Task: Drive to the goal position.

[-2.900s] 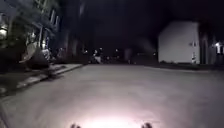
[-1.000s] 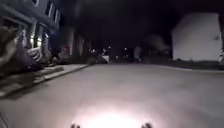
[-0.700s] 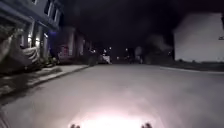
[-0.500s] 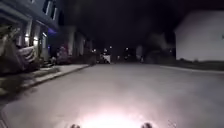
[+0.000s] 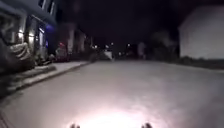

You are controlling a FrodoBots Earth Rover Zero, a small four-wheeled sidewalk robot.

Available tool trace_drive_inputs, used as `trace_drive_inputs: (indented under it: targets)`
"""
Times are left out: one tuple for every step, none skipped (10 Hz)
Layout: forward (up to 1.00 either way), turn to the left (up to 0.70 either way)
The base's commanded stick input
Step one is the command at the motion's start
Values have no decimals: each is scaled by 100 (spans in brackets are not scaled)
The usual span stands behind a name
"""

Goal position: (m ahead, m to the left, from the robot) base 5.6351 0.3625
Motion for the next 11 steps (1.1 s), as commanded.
trace_drive_inputs:
  targets:
    - [100,-8]
    - [100,-7]
    - [100,-6]
    - [100,-5]
    - [100,-4]
    - [100,-4]
    - [100,-3]
    - [100,-2]
    - [100,-1]
    - [100,0]
    - [100,0]
